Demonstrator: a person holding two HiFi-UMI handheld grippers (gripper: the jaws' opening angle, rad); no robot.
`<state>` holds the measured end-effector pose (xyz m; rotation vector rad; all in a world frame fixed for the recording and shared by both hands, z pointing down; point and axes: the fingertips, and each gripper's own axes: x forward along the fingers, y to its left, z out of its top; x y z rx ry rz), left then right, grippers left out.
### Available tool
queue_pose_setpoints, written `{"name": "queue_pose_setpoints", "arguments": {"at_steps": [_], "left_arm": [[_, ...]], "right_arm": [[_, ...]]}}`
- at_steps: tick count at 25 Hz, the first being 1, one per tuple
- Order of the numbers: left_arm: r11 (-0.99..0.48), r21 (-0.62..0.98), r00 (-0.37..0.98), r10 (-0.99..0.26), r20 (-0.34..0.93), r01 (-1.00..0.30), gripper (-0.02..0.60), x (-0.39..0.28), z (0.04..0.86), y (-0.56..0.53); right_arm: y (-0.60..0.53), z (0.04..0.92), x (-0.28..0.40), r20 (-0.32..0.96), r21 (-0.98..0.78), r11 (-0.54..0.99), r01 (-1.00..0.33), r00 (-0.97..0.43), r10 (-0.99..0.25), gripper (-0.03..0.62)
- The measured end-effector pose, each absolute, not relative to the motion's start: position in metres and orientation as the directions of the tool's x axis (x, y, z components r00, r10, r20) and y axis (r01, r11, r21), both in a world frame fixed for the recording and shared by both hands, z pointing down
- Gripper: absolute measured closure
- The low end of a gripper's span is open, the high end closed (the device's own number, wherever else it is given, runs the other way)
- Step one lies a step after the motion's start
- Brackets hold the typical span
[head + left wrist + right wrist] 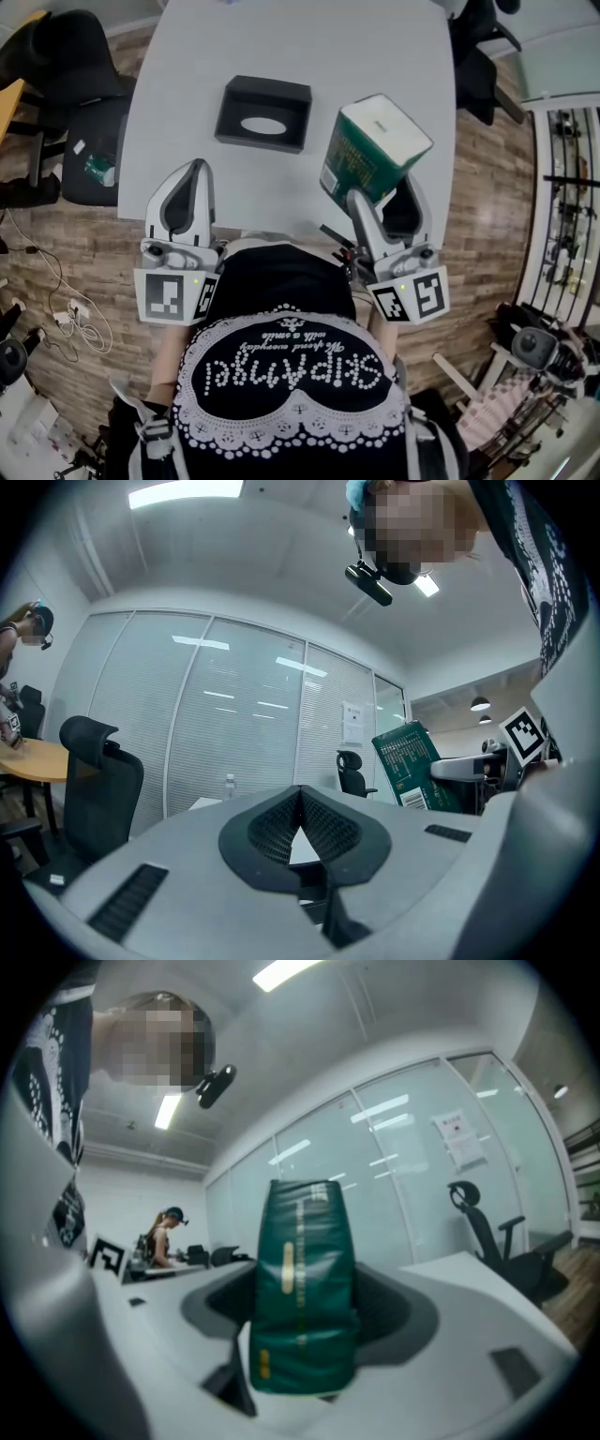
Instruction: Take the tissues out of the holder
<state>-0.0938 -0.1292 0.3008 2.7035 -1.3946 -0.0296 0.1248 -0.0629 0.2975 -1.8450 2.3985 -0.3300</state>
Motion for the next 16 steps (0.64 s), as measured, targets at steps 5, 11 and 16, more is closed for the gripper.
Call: {"name": "queue_pose_setpoints", "arguments": {"at_steps": [5, 11, 16], "left_arm": [[-0.575, 0.099, 0.580, -0.814, 0.030, -0.812, 0.560, -0.0933, 0.3040, -0.1293], [-0.570, 0.096, 0.575, -0.818, 0.020, -0.816, 0.560, -0.0936, 0.3010, -0.1308], [-0.567, 0.100, 0.572, -0.819, 0.040, -0.818, 0.560, -0.0945, 0.3062, -0.1306]], "right_arm": [[-0.0642, 0.3003, 0.1238, 0.056, -0.224, 0.250, -0.942, -0.269, -0.962, 0.273], [-0.0669, 0.2983, 0.1218, 0.051, -0.223, 0.263, -0.939, -0.281, -0.958, 0.273], [-0.0682, 0.2995, 0.1212, 0.048, -0.222, 0.266, -0.938, -0.283, -0.958, 0.273]]}}
